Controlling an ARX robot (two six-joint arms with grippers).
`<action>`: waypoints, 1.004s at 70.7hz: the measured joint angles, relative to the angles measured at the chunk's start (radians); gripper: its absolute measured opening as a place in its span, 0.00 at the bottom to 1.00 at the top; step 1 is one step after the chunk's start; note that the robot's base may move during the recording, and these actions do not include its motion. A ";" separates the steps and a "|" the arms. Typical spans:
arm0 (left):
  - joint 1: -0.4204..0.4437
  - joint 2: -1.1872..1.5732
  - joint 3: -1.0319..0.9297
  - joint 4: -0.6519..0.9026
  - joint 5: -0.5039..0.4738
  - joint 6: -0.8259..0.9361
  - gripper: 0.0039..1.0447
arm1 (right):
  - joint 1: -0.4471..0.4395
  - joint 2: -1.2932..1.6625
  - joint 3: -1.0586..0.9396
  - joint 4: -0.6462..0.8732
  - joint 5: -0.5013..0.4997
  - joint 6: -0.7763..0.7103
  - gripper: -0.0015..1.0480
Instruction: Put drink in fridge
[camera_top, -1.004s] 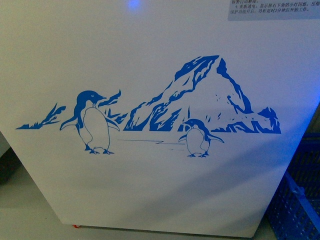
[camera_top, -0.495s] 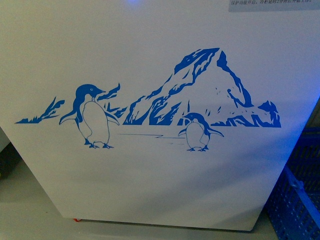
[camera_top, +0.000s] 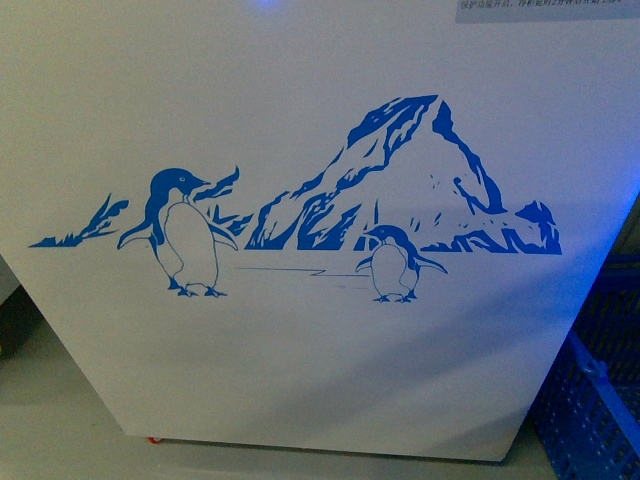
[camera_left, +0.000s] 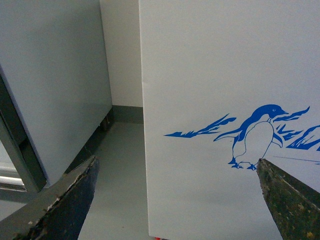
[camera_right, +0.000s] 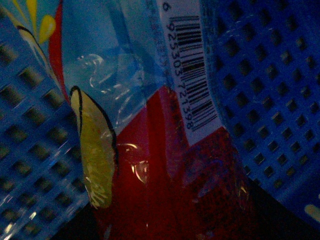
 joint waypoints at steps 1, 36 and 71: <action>0.000 0.000 0.000 0.000 0.000 0.000 0.92 | 0.010 -0.017 -0.018 0.006 -0.006 -0.011 0.46; 0.000 0.000 0.000 0.000 0.000 0.000 0.92 | 0.076 -0.814 -0.406 -0.120 -0.185 -0.050 0.45; 0.000 0.000 0.000 0.000 0.000 0.000 0.92 | 0.192 -2.044 -0.451 -0.720 -0.254 -0.051 0.45</action>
